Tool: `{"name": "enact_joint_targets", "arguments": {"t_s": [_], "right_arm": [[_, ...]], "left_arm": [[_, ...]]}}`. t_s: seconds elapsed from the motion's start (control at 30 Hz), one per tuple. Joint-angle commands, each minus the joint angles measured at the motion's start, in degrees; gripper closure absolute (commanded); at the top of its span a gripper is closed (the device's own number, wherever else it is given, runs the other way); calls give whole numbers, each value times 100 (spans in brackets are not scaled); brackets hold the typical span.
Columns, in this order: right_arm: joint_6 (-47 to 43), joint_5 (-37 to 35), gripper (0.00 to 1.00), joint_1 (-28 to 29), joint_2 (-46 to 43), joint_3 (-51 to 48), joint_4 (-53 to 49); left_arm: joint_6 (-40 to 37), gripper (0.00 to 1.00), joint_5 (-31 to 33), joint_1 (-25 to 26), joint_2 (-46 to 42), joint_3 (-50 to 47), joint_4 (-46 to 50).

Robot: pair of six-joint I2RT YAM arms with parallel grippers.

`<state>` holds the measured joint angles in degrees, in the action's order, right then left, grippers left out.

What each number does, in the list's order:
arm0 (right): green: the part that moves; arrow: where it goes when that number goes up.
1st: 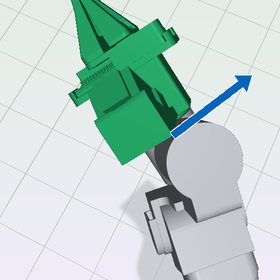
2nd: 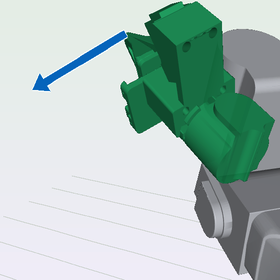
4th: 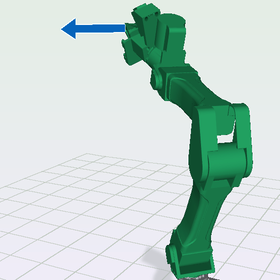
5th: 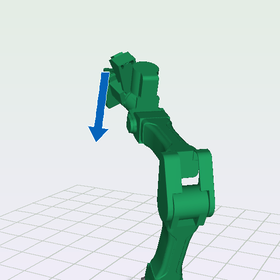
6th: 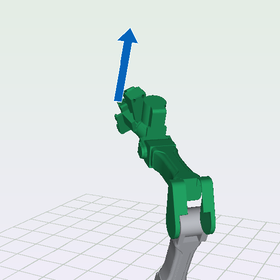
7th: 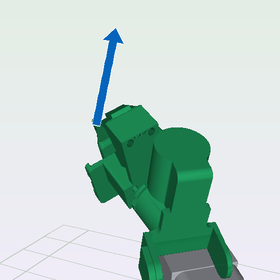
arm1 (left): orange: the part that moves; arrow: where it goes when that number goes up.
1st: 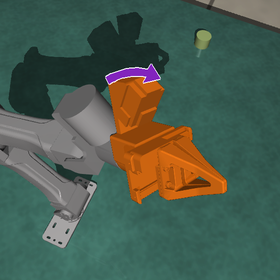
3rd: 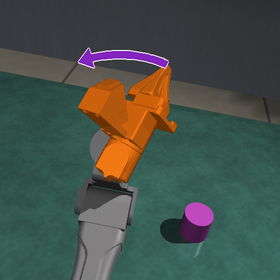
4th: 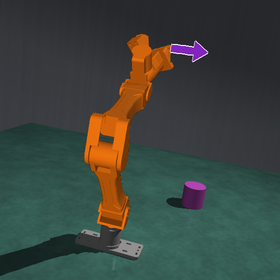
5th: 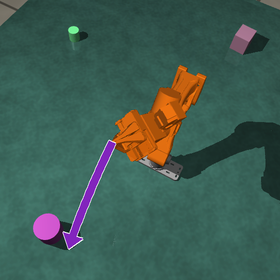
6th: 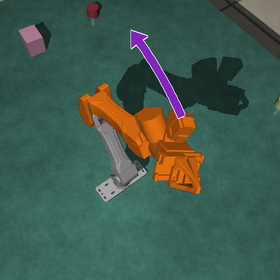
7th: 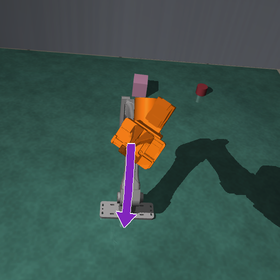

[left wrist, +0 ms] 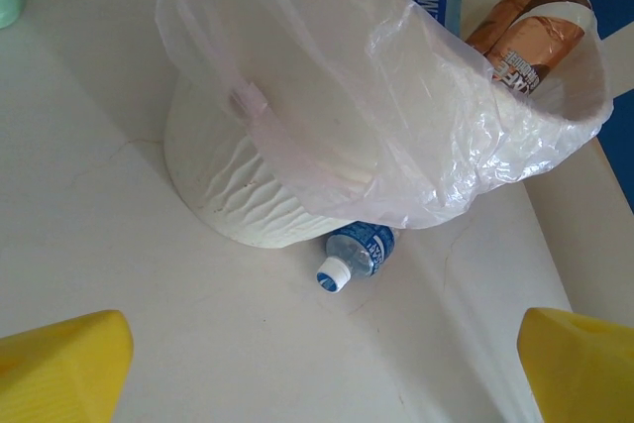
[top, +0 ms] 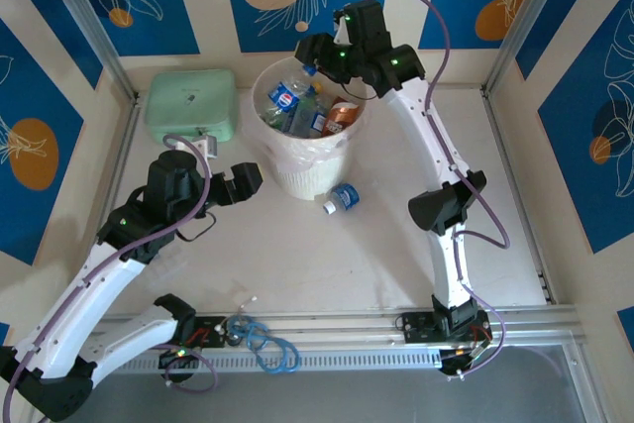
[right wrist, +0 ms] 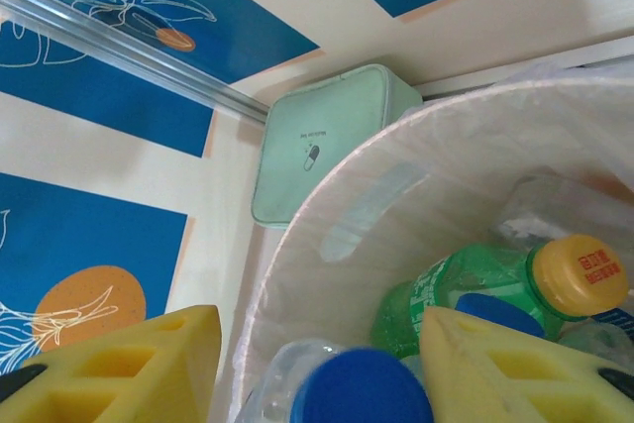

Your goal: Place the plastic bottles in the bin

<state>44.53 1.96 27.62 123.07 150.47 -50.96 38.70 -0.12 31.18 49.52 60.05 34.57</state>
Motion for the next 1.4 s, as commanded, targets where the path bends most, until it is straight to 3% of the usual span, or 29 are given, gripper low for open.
{"name": "enact_joint_targets", "arguments": {"t_s": [0.0, 0.13, 0.2, 0.37, 0.47, 0.53, 0.7, 0.87, 1.0, 1.37], "right_arm": [[-161, 32, 40, -19, -427, -62, -109], [-242, -192, 28, -36, -756, -296, -270], [-269, -216, 29, -37, -927, -467, -297], [-320, -212, 61, 105, -1287, -1090, -159], [-307, -550, 65, 189, -1535, -1468, -318], [-243, -834, 64, 218, -1940, -2104, -277], [408, -1232, 42, -57, -3438, -4668, 56], [1286, -888, 38, -687, -4772, -7122, 517], [1513, -751, 38, -876, -5044, -7889, 600], [2028, -706, 37, -1048, -4627, -8411, 523]], "left_arm": [[-52, 2, -154, -77, -58, -11, -196], [-54, 1, -122, -77, -91, 19, -132], [-68, 1, -104, -86, -91, 36, -100], [-53, 2, -115, -112, -105, 41, -117], [-98, 2, -122, -129, -87, 18, -84], [-119, 2, -136, -146, -92, -43, -56], [-115, 3, -266, -178, -83, -238, -118], [-22, 5, -605, -191, -83, -437, -490], [54, 6, -786, -191, -119, -486, -653], [-1, 6, -806, -191, -293, -458, -559]]}}
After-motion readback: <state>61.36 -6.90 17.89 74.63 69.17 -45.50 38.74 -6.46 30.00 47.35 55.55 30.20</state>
